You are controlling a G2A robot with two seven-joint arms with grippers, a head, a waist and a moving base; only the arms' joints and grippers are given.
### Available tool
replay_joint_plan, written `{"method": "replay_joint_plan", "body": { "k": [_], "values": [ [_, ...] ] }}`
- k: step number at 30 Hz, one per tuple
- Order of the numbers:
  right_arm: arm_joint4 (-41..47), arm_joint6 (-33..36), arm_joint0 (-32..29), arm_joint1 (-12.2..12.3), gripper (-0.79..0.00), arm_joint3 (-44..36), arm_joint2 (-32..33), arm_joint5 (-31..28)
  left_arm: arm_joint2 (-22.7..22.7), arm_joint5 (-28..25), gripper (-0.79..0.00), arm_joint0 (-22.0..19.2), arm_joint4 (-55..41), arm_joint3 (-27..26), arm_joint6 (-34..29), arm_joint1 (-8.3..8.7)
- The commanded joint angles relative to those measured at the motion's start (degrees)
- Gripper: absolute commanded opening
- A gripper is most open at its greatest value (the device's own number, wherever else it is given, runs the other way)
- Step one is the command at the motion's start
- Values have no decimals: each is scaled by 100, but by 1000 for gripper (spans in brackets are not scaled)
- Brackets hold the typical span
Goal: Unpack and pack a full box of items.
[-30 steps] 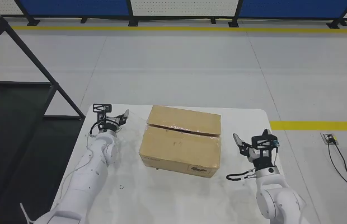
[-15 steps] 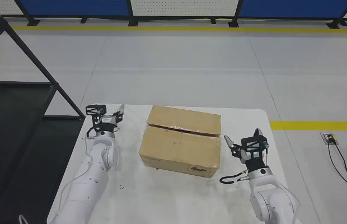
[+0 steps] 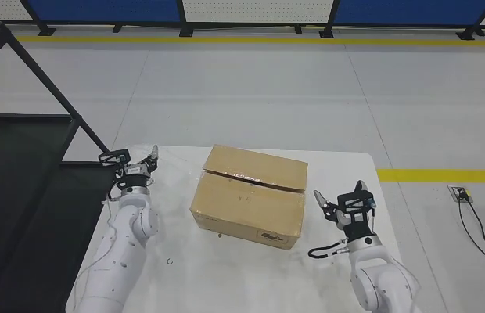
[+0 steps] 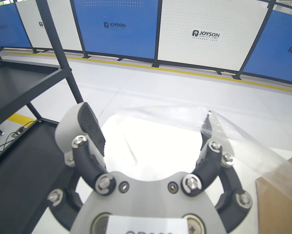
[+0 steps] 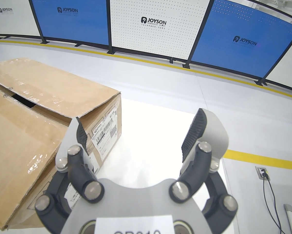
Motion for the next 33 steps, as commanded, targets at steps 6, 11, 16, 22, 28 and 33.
{"method": "replay_joint_plan", "body": {
  "k": [6, 11, 16, 22, 28, 33],
  "values": [
    [-37, 4, -50, 1, 0, -59, -9, -10, -76, 11, 0, 193, 93, -228, -87, 23],
    [-39, 13, -57, 1, 0, -56, -5, -24, -226, 23, 0, 166, -14, -200, -216, 41],
    [-56, 5, -72, 0, 0, -84, -11, -20, -388, -158, 0, -8, -240, -28, -493, 62],
    [-88, 9, -95, 1, 0, -109, -8, -20, -502, -174, 0, -259, -419, 315, -611, 65],
    [-94, 42, -102, 1, 0, -117, 0, -13, -658, -139, 0, -409, -638, 650, -584, 78],
    [-113, 85, -63, 0, 0, -111, -19, -38, -831, -111, 0, -554, -919, 925, -627, 94]
  ]
}}
